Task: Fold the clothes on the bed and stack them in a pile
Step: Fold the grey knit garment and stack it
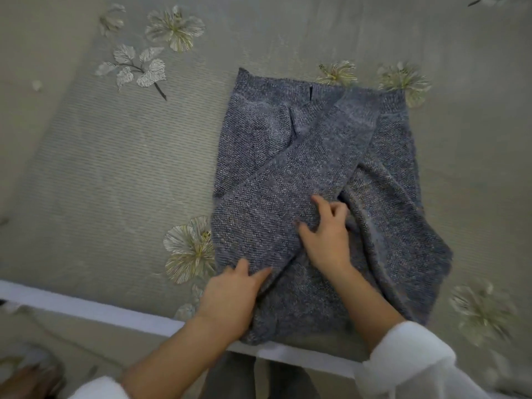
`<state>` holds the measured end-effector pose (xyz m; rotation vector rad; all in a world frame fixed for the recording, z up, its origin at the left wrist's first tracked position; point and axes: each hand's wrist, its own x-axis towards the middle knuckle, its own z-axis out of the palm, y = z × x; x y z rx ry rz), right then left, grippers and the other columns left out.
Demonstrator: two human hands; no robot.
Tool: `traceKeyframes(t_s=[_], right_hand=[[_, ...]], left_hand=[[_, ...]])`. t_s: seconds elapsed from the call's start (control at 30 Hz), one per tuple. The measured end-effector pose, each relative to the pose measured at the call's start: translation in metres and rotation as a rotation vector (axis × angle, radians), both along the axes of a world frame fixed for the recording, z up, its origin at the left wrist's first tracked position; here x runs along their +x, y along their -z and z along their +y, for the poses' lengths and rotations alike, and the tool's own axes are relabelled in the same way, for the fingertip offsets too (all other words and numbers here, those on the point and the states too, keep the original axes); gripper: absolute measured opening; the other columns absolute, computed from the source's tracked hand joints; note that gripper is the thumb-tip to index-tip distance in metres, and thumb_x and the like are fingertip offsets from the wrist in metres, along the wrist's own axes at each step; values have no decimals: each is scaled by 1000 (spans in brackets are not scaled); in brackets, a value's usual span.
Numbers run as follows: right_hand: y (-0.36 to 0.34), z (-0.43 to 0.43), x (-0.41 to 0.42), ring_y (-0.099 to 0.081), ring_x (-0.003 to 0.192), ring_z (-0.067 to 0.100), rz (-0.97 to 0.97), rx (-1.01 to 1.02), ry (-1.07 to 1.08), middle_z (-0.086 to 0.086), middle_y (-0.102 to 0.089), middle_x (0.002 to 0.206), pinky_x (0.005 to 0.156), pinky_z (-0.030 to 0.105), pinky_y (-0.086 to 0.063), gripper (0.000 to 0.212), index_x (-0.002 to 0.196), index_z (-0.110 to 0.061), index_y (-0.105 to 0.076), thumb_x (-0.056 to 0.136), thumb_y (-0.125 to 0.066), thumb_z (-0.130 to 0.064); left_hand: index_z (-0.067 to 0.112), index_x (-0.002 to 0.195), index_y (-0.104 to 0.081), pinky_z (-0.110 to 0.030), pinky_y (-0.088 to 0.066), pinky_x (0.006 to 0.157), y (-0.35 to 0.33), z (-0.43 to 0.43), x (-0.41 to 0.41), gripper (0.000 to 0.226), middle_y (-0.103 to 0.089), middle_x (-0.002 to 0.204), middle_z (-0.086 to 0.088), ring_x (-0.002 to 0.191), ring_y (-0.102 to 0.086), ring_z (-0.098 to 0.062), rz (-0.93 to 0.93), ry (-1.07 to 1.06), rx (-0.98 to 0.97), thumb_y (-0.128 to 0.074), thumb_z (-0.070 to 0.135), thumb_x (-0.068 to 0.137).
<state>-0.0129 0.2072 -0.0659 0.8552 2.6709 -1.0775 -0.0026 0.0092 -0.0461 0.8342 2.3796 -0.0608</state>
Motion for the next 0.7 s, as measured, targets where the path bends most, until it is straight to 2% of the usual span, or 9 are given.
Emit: traceKeyframes(t_s=[0.07,0.17,0.23,0.3,0.37,0.43,0.53,0.6,0.7], right_hand=[[3,-8,16,-51,75,8,-85,-9,-139,-5,-26,116,67,30,-49,61,145,-26,-32,91,-60,-29],[6,-2,42,-45,110,18,-100,-37,-250,-1,-30,129,91,34,-47,63,148,-25,-30,92,-58,-29],[4,16,61,-35,122,20,-29,52,-238,3,-34,133,101,38,-38,58,145,-23,-36,91,-58,-29],[3,42,83,-30,125,21,19,231,-190,5,-39,134,103,44,-31,56,142,-21,-40,90,-58,-31],[5,71,106,-23,131,20,-7,344,-129,6,-35,143,105,50,-25,60,144,-22,-36,89,-58,-34],[10,95,130,-15,139,22,-148,370,-90,5,-22,154,110,54,-18,67,149,-25,-25,91,-55,-41],[21,108,165,-10,146,22,-386,257,-163,1,-11,160,113,53,-16,69,152,-25,-16,94,-45,-51],[27,108,181,-12,146,21,-418,191,-218,-2,-13,160,114,50,-17,66,152,-27,-20,96,-41,-53],[29,116,182,-42,127,31,-264,225,-123,10,-49,136,101,43,-38,45,137,-17,-50,97,-48,-36]], left_hand=[[41,148,-12,-35,-45,74,-1,-15,10,76,-37,124,-6,104,-54,-26,-33,11,-128,-56,26,88],[43,148,-17,-34,-46,87,6,-27,19,73,-39,128,-5,114,-50,-27,-214,-122,-137,-55,41,86],[36,139,-46,-34,-45,91,11,-27,24,56,-47,119,-4,113,-52,-26,-255,-434,143,-58,45,85],[22,126,-61,-36,-42,93,20,-25,26,42,-50,114,-8,111,-50,-30,21,-602,408,-58,39,87],[23,135,-53,-47,-36,100,27,-20,29,51,-43,134,-13,123,-39,-36,274,-547,435,-55,40,87],[31,149,-28,-52,-21,112,36,-12,44,62,-17,157,-8,142,-14,-32,188,-450,347,-50,45,93],[33,146,20,-48,-1,117,56,-1,75,73,22,158,0,144,22,-22,-6,-374,102,-32,51,97],[30,145,25,-49,0,118,59,8,83,74,26,157,-1,143,25,-23,-17,-404,60,-31,47,99],[29,150,17,-50,1,117,54,18,80,76,26,157,-4,144,24,-25,-60,-447,47,-37,41,98]])
